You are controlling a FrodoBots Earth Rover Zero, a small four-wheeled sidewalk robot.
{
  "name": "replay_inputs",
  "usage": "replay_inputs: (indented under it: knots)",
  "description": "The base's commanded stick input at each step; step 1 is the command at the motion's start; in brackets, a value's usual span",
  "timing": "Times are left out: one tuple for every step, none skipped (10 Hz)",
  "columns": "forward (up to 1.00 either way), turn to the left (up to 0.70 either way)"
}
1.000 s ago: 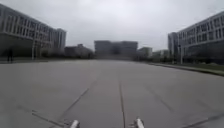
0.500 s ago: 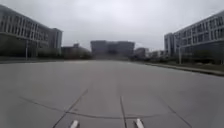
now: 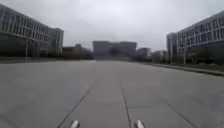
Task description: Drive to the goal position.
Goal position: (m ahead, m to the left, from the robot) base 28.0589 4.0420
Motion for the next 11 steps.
replay_inputs:
  knots:
    - [1.0, 0.0]
    - [1.0, 0.0]
    - [1.0, 0.0]
    - [1.0, 0.0]
    - [1.0, 0.0]
    - [1.0, 0.0]
    - [1.0, 0.0]
    - [1.0, 0.0]
    - [1.0, 0.0]
    - [1.0, 0.0]
    - [1.0, 0.0]
